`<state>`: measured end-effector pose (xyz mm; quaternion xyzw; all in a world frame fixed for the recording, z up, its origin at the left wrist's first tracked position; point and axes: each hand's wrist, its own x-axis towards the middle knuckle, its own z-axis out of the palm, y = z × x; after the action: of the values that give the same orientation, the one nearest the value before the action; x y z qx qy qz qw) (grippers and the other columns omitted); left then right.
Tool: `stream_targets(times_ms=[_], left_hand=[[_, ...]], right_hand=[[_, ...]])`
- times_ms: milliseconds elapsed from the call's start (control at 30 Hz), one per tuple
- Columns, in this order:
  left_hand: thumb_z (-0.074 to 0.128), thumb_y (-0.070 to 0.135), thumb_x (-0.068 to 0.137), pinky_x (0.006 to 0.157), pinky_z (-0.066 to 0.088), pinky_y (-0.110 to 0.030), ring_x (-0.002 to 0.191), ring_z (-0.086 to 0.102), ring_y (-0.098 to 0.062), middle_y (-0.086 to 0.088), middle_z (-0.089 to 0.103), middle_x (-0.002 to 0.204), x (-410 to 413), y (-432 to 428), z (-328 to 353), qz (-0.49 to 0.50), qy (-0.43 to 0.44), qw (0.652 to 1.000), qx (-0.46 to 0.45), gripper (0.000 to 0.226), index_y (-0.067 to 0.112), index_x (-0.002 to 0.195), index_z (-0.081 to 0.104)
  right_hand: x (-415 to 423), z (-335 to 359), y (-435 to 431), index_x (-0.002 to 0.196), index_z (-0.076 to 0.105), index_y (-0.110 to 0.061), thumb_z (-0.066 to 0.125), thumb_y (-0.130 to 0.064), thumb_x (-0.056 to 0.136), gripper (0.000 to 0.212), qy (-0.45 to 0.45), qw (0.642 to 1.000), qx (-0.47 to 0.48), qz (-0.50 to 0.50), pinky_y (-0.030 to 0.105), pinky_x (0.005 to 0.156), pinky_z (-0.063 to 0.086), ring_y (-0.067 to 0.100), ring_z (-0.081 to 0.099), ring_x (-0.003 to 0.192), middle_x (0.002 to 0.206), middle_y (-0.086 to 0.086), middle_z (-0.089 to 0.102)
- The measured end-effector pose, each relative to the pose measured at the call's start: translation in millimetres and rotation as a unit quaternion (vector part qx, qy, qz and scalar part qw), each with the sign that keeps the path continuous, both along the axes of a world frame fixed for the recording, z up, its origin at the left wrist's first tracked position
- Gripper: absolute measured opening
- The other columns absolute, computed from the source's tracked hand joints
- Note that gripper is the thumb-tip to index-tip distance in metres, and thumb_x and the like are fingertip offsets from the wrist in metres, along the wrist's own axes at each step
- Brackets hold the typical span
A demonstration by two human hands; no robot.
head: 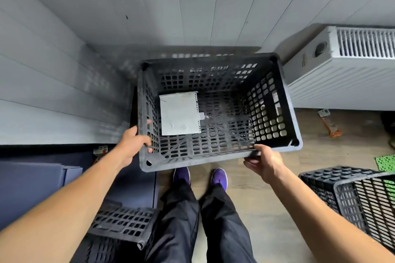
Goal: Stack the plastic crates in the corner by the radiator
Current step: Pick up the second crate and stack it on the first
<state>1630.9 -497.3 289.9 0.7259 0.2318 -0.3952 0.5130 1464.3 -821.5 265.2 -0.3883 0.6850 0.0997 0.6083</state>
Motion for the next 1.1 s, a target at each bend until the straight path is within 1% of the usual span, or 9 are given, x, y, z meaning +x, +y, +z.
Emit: stream_targets(times_ms=[167,233,333,400,500,567,767,900,1100], left_hand=[[0.048,-0.02,0.082,0.054,0.056,-0.022,0.077,0.051,-0.022,-0.015,0.057,0.119,18,-6,-20,-0.007,-0.004,1.0,0.006,0.07,0.025,0.135,0.057],[0.048,-0.02,0.082,0.053,0.055,-0.019,0.078,0.051,-0.018,-0.012,0.056,0.117,21,-9,-27,-0.015,-0.009,1.0,0.015,0.071,0.026,0.135,0.057],[0.048,-0.019,0.082,0.053,0.055,-0.017,0.082,0.052,-0.017,-0.012,0.054,0.115,27,-6,-36,-0.029,-0.017,0.999,0.026,0.07,0.027,0.134,0.058],[0.048,-0.02,0.083,0.056,0.058,-0.02,0.085,0.054,-0.018,-0.014,0.055,0.117,35,-1,-43,-0.032,-0.018,0.999,0.027,0.069,0.029,0.131,0.058],[0.049,-0.02,0.083,0.055,0.058,-0.021,0.089,0.055,-0.022,-0.015,0.057,0.113,47,4,-55,-0.033,-0.018,0.999,0.033,0.068,0.031,0.127,0.06],[0.048,-0.02,0.084,0.055,0.059,-0.023,0.089,0.056,-0.023,-0.014,0.058,0.108,52,6,-66,-0.024,-0.017,0.999,0.034,0.068,0.029,0.129,0.06],[0.051,-0.015,0.091,0.074,0.057,-0.037,0.097,0.065,-0.02,-0.001,0.066,0.103,53,17,-91,-0.024,-0.036,0.998,0.044,0.059,0.029,0.13,0.059],[0.056,0.002,0.097,0.083,0.058,-0.043,0.097,0.066,-0.02,-0.001,0.067,0.112,47,17,-109,-0.013,-0.089,0.993,0.07,0.043,0.034,0.126,0.06],[0.059,0.042,0.094,0.073,0.062,-0.046,0.07,0.072,-0.019,0.002,0.071,0.096,33,12,-124,-0.006,-0.185,0.958,0.219,0.016,0.041,0.109,0.064]], right_hand=[[5,-12,-16,0.083,0.058,0.002,0.059,-0.002,0.092,0.009,0.013,0.999,-0.04,-0.034,0.034,0.045,0.059,0.021,0.062,0.04,0.071,0.019,0.061],[4,-16,-20,0.085,0.058,0.0,0.061,-0.002,0.085,0.004,0.026,0.998,-0.058,-0.026,0.029,0.044,0.056,0.022,0.06,0.04,0.068,0.019,0.062],[1,-19,-25,0.087,0.061,0.006,0.061,0.0,0.086,0.006,0.02,0.998,-0.063,-0.019,0.034,0.062,0.062,0.026,0.068,0.044,0.058,0.02,0.068],[-2,-20,-29,0.092,0.061,0.011,0.06,0.002,0.09,0.009,0.011,0.998,-0.063,-0.02,0.033,0.056,0.063,0.027,0.07,0.046,0.058,0.022,0.068],[-1,-24,-41,0.109,0.056,0.015,0.061,0.002,0.09,0.023,0.019,0.995,-0.097,0.001,0.032,0.046,0.06,0.025,0.068,0.044,0.075,0.027,0.07],[3,-31,-53,0.126,0.044,0.004,0.062,0.001,0.086,0.043,0.039,0.989,-0.132,0.052,0.039,0.045,0.06,0.028,0.065,0.045,0.095,0.029,0.068],[21,-34,-67,0.103,0.055,-0.015,0.044,-0.023,0.084,0.024,0.169,0.875,-0.257,0.373,0.04,0.075,0.062,0.03,0.072,0.054,0.08,0.013,0.073],[20,-47,-67,0.109,0.055,-0.01,0.047,-0.033,0.092,0.03,0.205,0.815,-0.326,0.433,0.041,0.083,0.049,0.04,0.066,0.094,0.099,0.018,0.069],[22,-61,-71,0.107,0.038,-0.007,0.047,-0.024,0.1,0.02,0.138,0.801,-0.373,0.448,0.043,0.078,0.044,0.036,0.052,0.082,0.089,0.019,0.055]])
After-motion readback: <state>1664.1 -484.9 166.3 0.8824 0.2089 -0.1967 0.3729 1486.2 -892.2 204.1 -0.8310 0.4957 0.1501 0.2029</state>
